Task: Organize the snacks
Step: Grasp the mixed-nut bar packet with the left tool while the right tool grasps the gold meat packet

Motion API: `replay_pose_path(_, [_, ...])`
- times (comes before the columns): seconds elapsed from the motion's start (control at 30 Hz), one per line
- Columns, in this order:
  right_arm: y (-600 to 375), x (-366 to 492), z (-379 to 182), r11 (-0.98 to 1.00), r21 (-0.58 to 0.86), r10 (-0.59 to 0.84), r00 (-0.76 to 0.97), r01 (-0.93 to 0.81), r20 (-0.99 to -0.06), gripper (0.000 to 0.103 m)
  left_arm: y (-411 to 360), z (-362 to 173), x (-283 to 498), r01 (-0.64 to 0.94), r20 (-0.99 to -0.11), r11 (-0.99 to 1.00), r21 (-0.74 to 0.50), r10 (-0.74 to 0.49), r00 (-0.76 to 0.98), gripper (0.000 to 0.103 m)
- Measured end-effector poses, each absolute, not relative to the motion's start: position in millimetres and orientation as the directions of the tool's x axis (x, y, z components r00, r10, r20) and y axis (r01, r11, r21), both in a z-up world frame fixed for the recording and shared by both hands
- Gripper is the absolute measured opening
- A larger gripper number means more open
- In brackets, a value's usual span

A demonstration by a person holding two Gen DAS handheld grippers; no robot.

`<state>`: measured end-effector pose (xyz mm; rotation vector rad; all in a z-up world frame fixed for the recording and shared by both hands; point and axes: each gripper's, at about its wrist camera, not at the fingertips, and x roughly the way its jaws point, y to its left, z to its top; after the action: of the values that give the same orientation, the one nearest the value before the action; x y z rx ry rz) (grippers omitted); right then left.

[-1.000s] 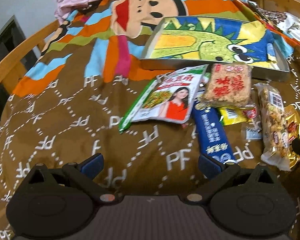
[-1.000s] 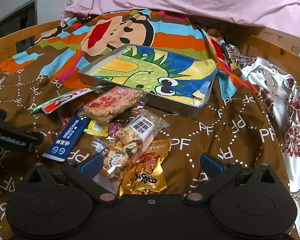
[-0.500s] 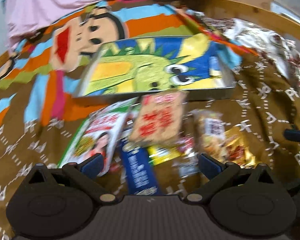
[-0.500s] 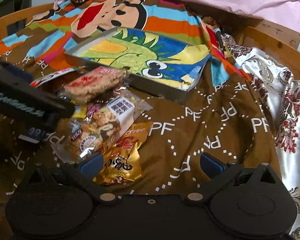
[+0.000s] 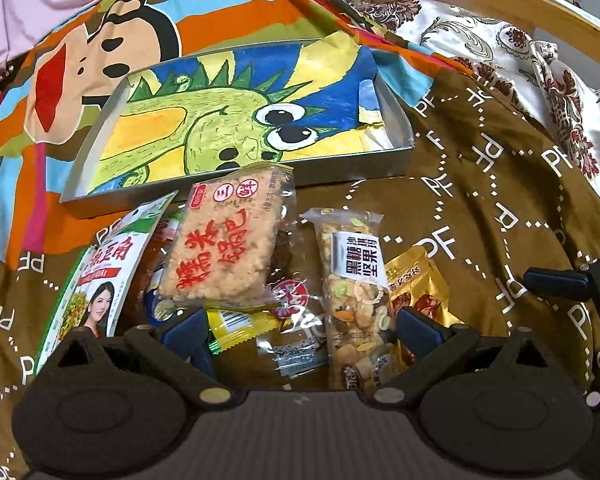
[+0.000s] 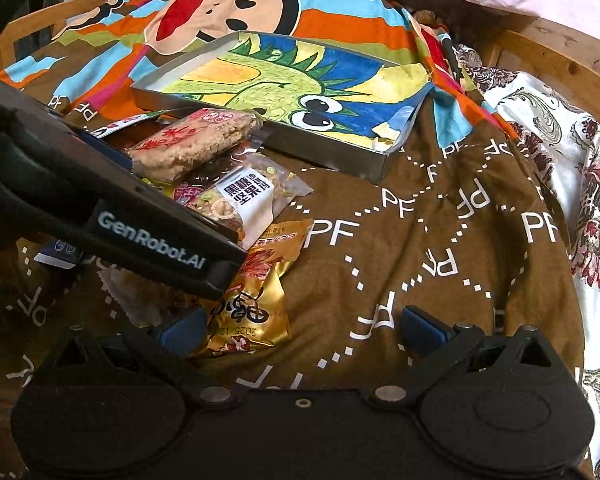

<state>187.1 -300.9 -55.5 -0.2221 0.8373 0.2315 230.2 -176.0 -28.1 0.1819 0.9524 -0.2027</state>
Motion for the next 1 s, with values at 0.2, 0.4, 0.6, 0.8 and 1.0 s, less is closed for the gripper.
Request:
replay_pose_path(0.2, [-302.5,188.6,-56.5,0.955,-0.088,0.121,0.641,-0.284,-0.758,0.102,-184.0,-28.9,229.7,0.269,-0.829,0.962,0.051,-0.109,0.549,0.081])
replay_pose_path(0.4, [-302.5,189.0,-57.4,0.954,-0.090,0.121,0.639,-0.287,-0.760,0.102,-188.0,-31.6,229.0,0.303,-0.841,0.953,-0.001,-0.165,0.515,0.052])
replay_pose_path(0.6, [-300.5,189.5,-59.4,0.949,-0.097,0.123,0.638,-0.298,-0.760,0.102,-188.1,-33.1,229.2,0.302,-0.847,0.953,-0.027,-0.182,0.499,0.039])
replay_pose_path(0.8, [-297.3,188.9,-60.5,0.943,-0.103,0.131,0.639,-0.316,-0.758,0.102,-166.0,-32.0,227.7,0.250,-0.846,0.965,-0.078,-0.197,0.496,0.038])
replay_pose_path(1.0, [-282.1,184.7,-61.0,0.913,-0.122,0.177,0.647,-0.389,-0.741,0.101,-143.4,-32.8,221.1,0.229,-0.838,0.966,-0.117,-0.220,0.500,0.038])
